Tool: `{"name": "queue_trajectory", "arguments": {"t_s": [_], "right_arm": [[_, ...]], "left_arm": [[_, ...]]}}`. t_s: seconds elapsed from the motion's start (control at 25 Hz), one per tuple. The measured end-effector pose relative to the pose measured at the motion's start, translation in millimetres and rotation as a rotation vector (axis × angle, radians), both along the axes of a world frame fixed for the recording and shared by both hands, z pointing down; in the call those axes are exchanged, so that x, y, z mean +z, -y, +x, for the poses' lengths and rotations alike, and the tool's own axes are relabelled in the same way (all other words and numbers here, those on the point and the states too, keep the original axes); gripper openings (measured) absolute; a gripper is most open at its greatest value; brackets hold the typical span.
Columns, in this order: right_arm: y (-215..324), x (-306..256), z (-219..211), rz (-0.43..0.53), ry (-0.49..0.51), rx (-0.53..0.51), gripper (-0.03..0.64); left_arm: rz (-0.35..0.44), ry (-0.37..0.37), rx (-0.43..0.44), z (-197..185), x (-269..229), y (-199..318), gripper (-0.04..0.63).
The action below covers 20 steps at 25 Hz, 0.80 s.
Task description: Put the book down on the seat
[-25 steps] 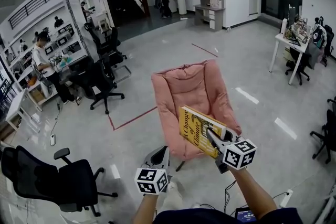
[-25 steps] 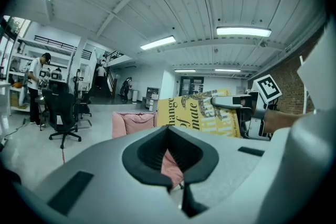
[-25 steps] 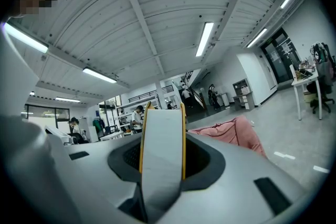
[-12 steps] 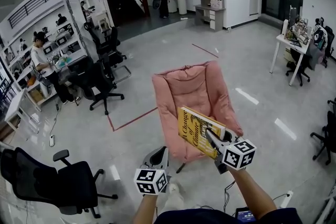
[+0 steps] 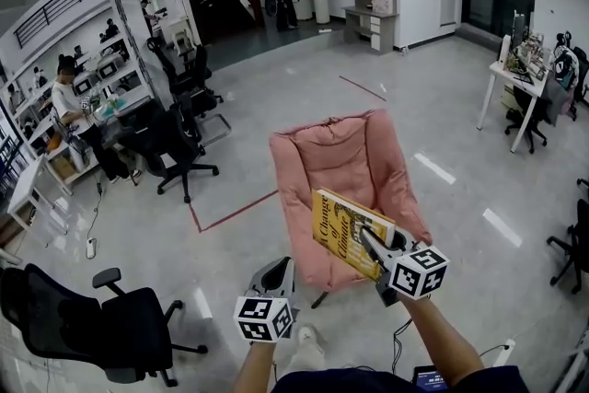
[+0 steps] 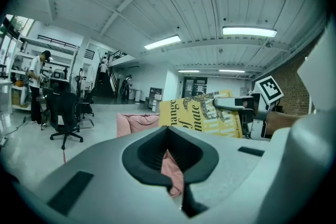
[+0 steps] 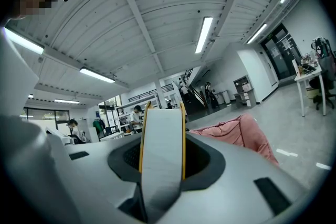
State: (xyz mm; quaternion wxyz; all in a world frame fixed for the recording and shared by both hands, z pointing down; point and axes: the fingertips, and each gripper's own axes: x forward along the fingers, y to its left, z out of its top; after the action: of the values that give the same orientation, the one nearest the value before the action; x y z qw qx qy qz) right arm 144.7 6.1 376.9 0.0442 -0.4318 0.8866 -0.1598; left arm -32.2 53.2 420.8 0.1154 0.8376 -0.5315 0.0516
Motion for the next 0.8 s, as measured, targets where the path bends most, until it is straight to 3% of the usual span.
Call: {"name": "queue_trajectory", "arguments": {"t_s": [0.8], "right_arm": [[72, -1, -17, -0.023, 0.007, 0.036, 0.150]], "left_arm": [[-0.005, -0.013, 0.038, -15, -6, 79, 0.005]]}}
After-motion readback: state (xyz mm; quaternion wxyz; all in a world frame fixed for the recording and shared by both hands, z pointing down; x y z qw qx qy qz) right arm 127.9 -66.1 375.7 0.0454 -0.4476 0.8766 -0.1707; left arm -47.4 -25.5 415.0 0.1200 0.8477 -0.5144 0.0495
